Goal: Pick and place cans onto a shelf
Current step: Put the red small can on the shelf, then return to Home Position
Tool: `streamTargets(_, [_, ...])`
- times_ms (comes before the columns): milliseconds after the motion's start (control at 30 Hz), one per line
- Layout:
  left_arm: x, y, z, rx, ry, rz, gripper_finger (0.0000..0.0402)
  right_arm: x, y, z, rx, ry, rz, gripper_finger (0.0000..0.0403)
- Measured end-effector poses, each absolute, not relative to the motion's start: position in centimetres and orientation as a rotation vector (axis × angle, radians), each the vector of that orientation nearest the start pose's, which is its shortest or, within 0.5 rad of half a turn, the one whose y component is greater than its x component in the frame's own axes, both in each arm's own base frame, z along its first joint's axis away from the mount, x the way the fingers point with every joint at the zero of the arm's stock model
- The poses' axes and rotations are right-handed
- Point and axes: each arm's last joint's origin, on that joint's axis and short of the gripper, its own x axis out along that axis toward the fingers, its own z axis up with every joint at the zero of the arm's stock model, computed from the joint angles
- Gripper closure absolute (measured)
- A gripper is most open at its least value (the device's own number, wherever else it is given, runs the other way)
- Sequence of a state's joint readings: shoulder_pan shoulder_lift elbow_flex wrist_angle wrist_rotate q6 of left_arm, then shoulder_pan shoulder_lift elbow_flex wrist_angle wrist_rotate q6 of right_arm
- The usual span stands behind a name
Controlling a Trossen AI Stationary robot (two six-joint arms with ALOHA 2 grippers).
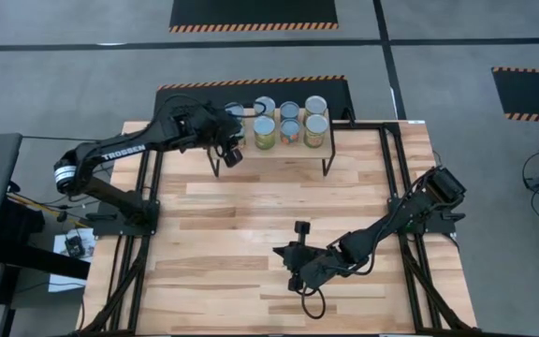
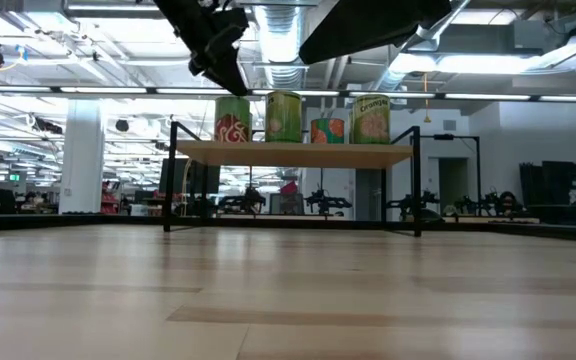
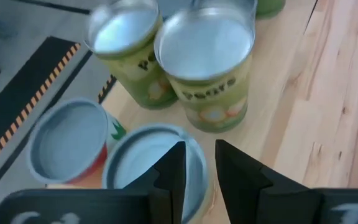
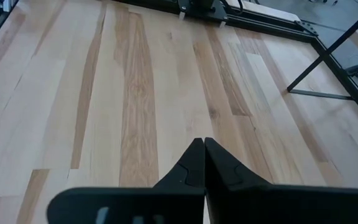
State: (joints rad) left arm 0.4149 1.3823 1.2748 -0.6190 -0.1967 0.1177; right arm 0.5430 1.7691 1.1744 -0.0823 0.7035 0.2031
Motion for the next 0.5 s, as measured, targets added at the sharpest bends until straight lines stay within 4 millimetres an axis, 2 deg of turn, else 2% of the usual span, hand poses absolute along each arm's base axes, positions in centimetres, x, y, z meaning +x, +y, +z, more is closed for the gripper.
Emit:
streamTargets(233, [25.2, 11.3, 35.6, 0.066, 0.712, 0.517, 0.0325, 33.3, 17.9, 21.7, -0.205, 0.544, -0.205, 0.0389])
streamTargets(367, [23.5, 9.3, 36.8, 0.115, 0.694, 0.46, 0.0338, 33.2, 18.0, 21.7, -0.202, 0.561, -0.17, 0.0388])
streamTargets(500, [21.8, 7.0, 36.7, 0.139, 0.567, 0.369, 0.0363, 32.8, 17.7, 22.1, -0.223, 0.59, -0.156, 0.0392])
